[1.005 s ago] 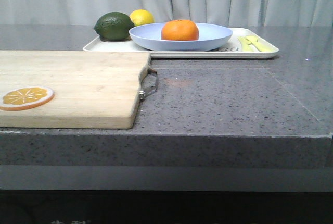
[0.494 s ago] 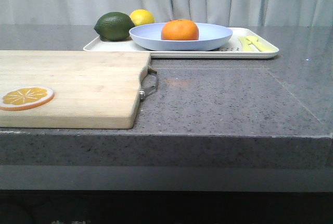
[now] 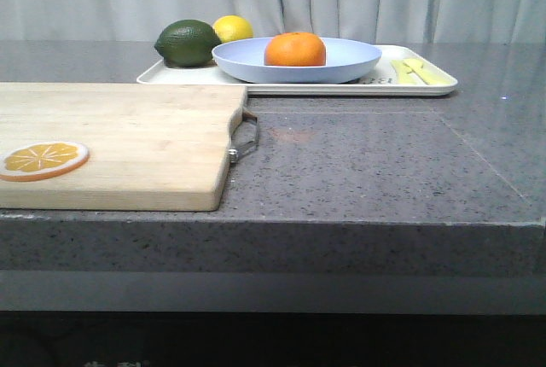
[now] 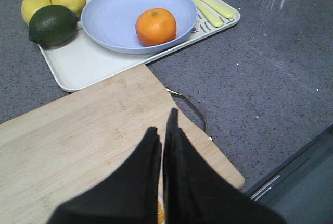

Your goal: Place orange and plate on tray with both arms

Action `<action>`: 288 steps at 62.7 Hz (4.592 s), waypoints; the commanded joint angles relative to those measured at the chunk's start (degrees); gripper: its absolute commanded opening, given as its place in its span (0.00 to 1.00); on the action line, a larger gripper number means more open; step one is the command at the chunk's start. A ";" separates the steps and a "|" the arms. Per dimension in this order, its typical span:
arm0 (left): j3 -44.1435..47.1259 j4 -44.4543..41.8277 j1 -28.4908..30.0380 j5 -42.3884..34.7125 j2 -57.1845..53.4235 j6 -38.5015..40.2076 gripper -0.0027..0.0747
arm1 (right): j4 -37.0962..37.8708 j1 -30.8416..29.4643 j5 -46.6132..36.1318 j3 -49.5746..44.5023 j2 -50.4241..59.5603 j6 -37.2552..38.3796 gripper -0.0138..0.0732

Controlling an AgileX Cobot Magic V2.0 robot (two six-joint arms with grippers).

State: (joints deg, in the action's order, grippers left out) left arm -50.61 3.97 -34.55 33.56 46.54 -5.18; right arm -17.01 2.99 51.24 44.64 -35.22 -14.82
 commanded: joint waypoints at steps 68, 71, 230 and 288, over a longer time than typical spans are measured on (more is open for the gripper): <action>43.49 2.08 31.78 -33.05 -41.64 0.46 0.01 | -0.47 -0.05 -4.00 1.39 -0.01 -0.65 0.08; 45.51 2.20 32.55 -33.15 -43.53 0.46 0.01 | -0.47 -0.05 -4.00 1.39 -0.01 -0.65 0.08; 50.91 2.21 32.70 -35.24 -47.87 0.46 0.01 | 4.02 -2.87 -48.08 -45.94 37.08 -1.47 0.08; 50.91 2.21 32.70 -35.24 -47.87 0.46 0.01 | 13.33 -2.87 -52.83 -45.94 37.08 15.16 0.08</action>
State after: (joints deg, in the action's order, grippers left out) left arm 0.07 5.71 -1.95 3.10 -0.17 -5.18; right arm -5.16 0.12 2.41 -1.55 0.46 0.00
